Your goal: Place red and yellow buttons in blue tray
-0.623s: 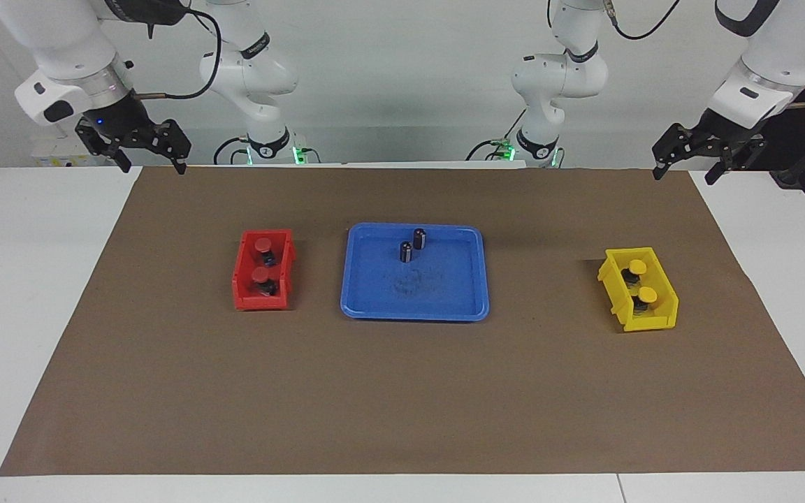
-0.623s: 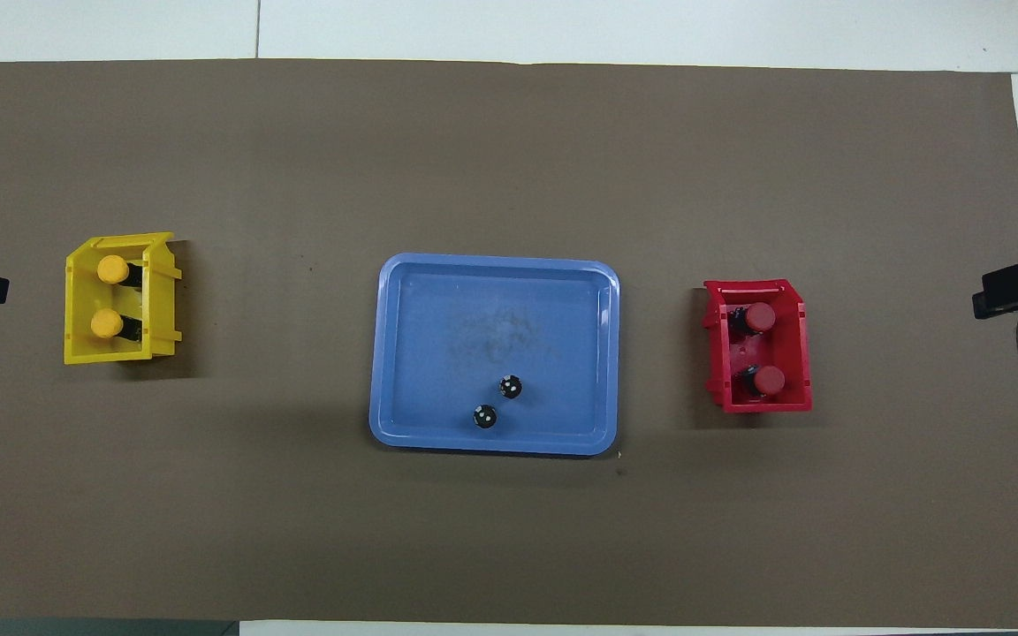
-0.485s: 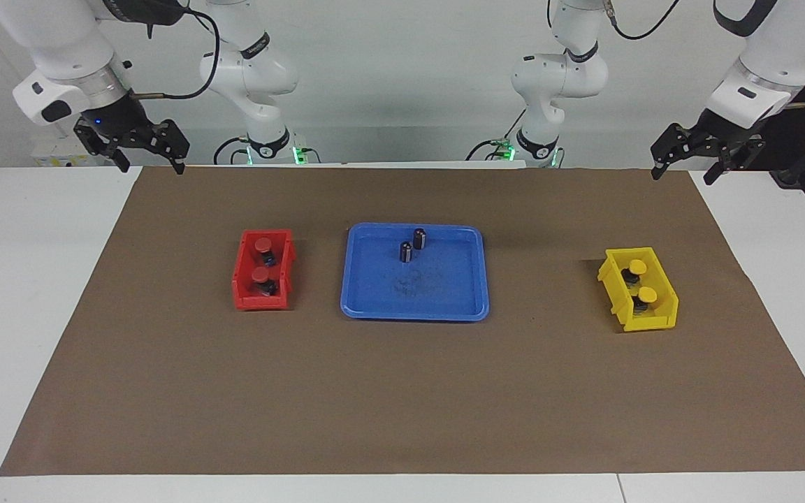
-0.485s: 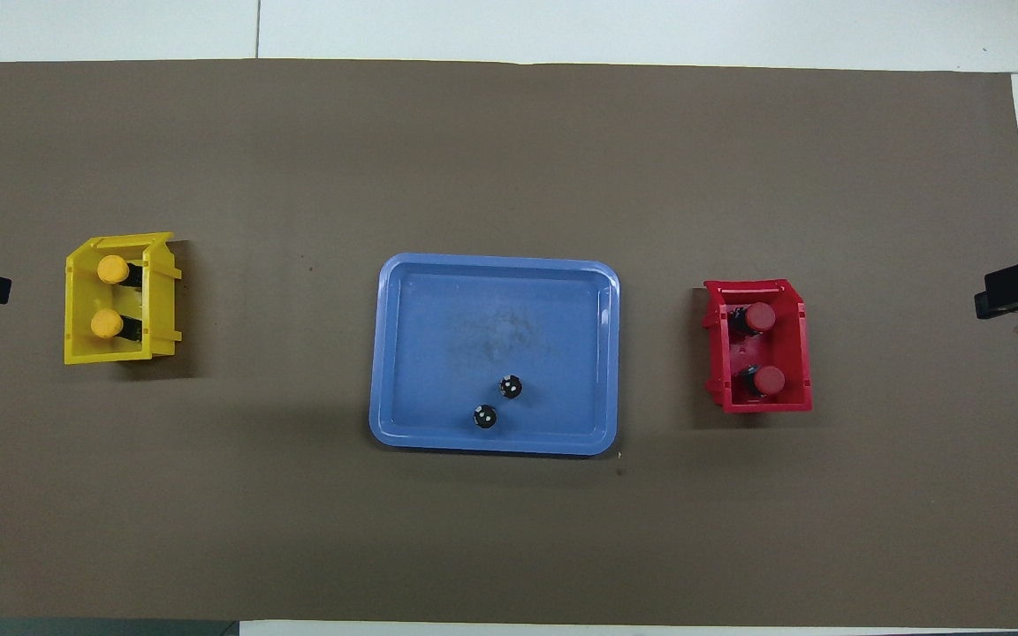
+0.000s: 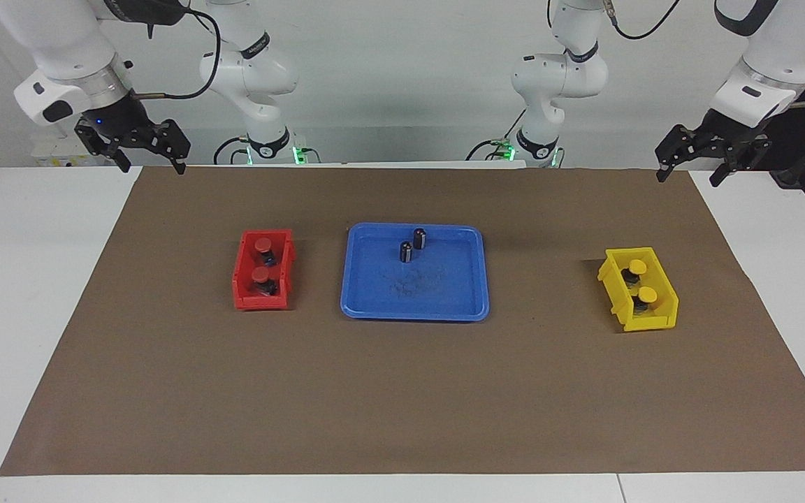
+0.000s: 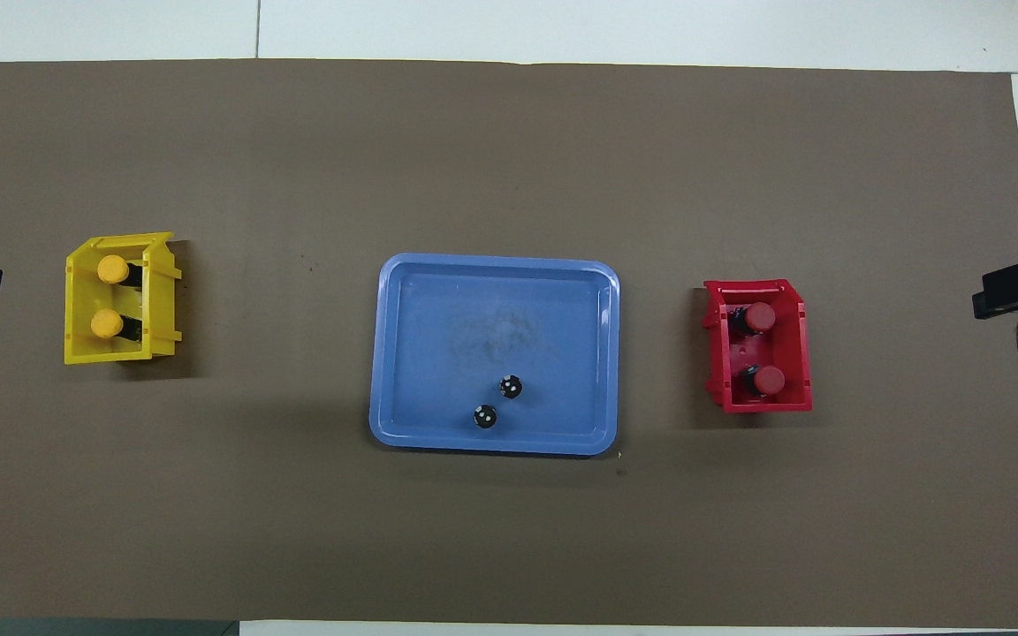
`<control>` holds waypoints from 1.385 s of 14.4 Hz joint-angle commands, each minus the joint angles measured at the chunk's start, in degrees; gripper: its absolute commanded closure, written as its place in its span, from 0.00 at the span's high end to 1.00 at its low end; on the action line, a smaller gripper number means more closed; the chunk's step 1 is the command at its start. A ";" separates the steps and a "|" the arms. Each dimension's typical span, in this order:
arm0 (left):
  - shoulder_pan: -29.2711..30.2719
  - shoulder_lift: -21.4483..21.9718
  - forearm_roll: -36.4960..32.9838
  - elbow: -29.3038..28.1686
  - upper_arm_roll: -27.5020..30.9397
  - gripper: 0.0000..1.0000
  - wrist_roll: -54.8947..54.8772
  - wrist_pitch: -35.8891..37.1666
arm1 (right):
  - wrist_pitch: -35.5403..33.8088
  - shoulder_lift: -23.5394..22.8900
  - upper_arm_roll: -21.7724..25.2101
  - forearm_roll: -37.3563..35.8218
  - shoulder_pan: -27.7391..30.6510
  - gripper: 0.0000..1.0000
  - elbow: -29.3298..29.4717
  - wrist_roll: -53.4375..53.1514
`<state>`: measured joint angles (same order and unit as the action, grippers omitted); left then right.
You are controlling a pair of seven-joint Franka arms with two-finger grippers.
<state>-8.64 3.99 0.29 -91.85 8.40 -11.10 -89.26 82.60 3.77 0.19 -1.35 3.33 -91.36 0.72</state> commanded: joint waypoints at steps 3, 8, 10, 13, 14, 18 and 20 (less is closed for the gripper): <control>1.35 0.14 -1.35 -0.52 0.22 1.00 -1.29 -1.71 | -2.26 0.44 -0.11 0.29 -2.63 1.00 -0.39 1.39; 2.14 1.28 -1.35 -5.34 0.30 1.00 -2.09 -7.93 | 5.71 0.97 -0.11 0.64 -2.89 1.00 -4.95 1.31; 3.62 1.29 -1.35 -8.59 0.22 1.00 -3.05 -12.32 | 12.37 1.94 -0.11 1.69 -3.16 1.00 -10.04 1.04; 3.81 0.67 -1.35 -11.77 0.30 1.00 -3.67 -16.81 | 19.42 -4.36 -0.19 2.05 -5.69 1.00 -11.82 -0.27; 3.81 0.50 -1.35 -11.86 0.22 1.00 -3.67 -17.52 | 22.40 -6.48 -0.19 2.05 -6.14 1.00 -11.99 -1.32; 3.99 0.41 -1.35 -11.95 0.22 1.00 -3.67 -17.79 | 33.21 -7.47 -0.19 2.14 -8.78 0.94 -19.52 -5.19; 3.99 0.41 -1.35 -11.95 0.22 1.00 -3.67 -17.70 | 37.00 -6.41 -0.19 2.14 -9.83 0.82 -23.67 -7.21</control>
<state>-5.17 3.78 -0.01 -102.89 8.95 -14.00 -105.94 115.89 -6.14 -0.09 -0.05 -5.98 -109.21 -4.73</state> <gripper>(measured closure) 0.000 0.115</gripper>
